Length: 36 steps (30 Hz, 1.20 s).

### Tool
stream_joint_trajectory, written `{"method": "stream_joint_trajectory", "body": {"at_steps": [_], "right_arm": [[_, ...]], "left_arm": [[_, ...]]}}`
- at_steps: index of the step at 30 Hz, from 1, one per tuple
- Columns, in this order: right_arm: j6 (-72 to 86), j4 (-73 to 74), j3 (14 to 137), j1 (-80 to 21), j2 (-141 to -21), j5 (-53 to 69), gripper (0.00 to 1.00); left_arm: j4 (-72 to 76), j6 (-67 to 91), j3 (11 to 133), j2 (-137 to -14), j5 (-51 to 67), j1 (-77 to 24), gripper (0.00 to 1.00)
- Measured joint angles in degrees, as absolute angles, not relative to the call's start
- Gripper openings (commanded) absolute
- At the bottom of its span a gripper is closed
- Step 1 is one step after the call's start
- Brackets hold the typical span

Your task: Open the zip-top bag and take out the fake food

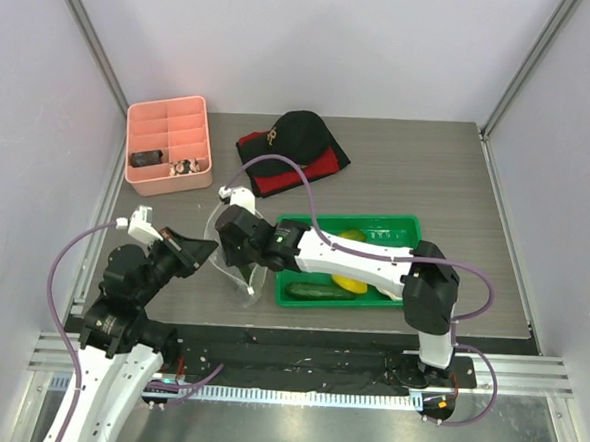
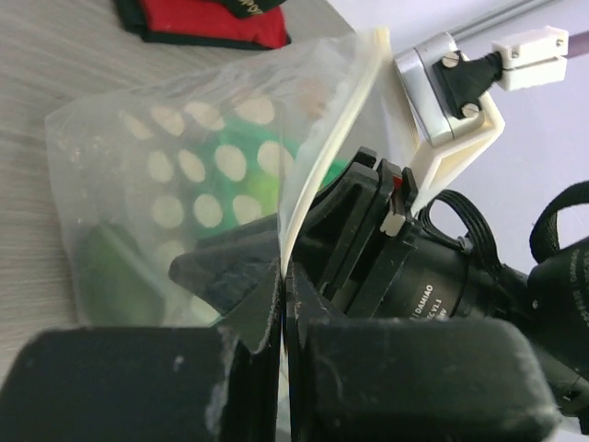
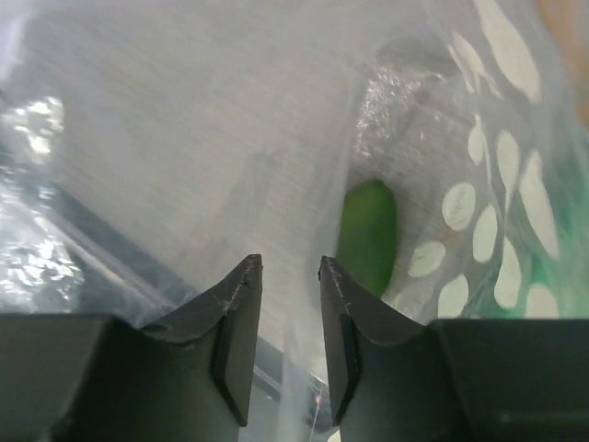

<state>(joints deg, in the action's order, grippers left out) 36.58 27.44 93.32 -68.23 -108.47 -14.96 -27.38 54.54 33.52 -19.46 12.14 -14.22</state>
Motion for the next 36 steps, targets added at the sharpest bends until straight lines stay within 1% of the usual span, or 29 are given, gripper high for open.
{"method": "stream_joint_trajectory", "body": {"at_steps": [5, 6, 9, 10, 18, 23, 28, 32, 36], "right_arm": [[36.07, 29.08, 92.42, -69.04, -110.85, -14.83, 0.50], [36.07, 29.17, 91.77, -69.32, -111.04, -14.81, 0.55], [36.03, 29.26, 89.45, -69.93, -111.28, -14.76, 0.63], [36.05, 29.30, 88.99, -70.02, -111.39, -14.81, 0.64], [35.70, 28.40, 85.54, -70.08, -111.48, -15.16, 0.64], [35.46, 26.83, 85.30, -70.13, -111.48, -15.27, 0.62], [33.65, 26.35, 85.30, -70.15, -111.48, -15.79, 0.63], [29.52, 28.86, 87.33, -70.35, -111.57, -17.61, 0.68], [25.56, 32.60, 93.23, -70.57, -111.94, -20.75, 0.74]], "left_arm": [[-31.07, 54.68, 30.17, -14.66, 10.48, -14.17, 0.00], [-31.57, 54.65, 30.15, -14.41, 10.39, -14.17, 0.00], [-31.97, 54.65, 30.15, -14.33, 10.13, -14.17, 0.00], [-32.12, 54.63, 30.15, -14.33, 10.07, -14.17, 0.00], [-32.88, 54.65, 30.22, -14.59, 10.39, -14.17, 0.00], [-32.34, 55.31, 30.92, -15.64, 12.78, -14.17, 0.00], [-30.94, 56.77, 33.69, -16.97, 16.19, -14.17, 0.00], [-30.65, 56.49, 38.39, -18.55, 17.58, -14.17, 0.00], [-30.98, 55.05, 39.53, -17.65, 17.19, -14.17, 0.00]]}}
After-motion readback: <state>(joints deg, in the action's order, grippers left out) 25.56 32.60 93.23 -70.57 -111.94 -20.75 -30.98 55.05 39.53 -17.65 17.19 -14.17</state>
